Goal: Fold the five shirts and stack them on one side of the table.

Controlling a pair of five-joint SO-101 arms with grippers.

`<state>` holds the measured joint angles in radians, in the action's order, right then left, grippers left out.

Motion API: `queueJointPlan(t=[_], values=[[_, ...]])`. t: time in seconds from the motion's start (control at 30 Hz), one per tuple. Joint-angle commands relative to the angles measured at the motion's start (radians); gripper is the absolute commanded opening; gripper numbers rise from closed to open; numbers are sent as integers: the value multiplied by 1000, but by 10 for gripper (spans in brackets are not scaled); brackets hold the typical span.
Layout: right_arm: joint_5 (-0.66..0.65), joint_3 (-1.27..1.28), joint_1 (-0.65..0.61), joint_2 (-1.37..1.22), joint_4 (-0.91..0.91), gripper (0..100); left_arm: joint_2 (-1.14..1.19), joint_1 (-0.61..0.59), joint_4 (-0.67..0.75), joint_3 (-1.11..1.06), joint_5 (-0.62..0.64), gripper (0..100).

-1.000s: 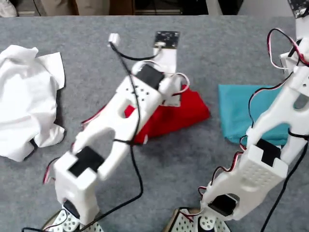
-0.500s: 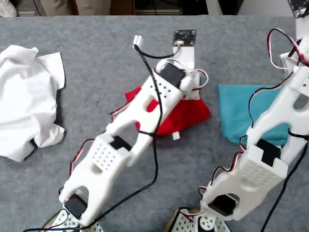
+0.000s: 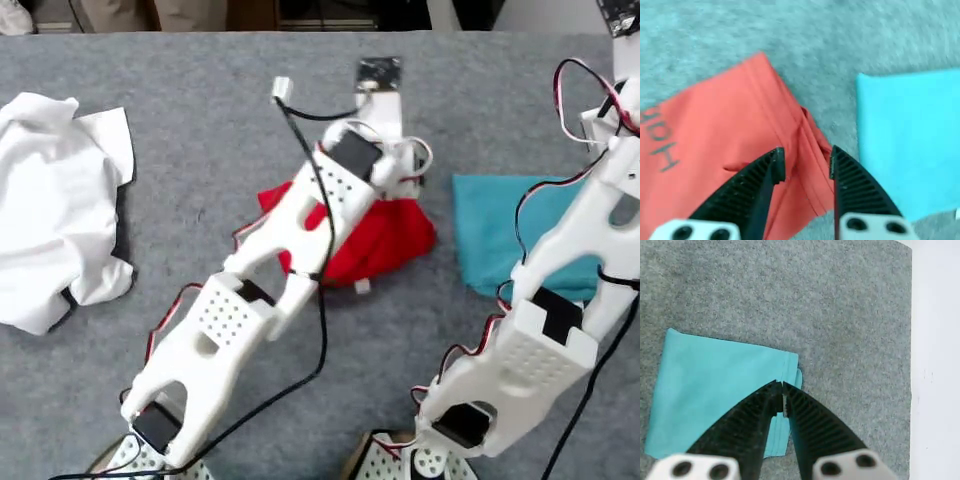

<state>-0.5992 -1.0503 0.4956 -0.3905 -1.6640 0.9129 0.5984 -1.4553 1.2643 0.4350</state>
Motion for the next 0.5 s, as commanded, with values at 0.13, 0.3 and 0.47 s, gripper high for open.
queueJointPlan(t=[0.13, 0.3, 0.47], values=[[5, -1, -56, 12, -37, 6, -19, -149, -239, 305, 12, 24], [11, 81, -292, -21, -112, 5, -33, -321, -310, 405, -72, 18], [12, 197, -538, -93, -110, 5, -183, -450, -310, 247, -163, 19]])
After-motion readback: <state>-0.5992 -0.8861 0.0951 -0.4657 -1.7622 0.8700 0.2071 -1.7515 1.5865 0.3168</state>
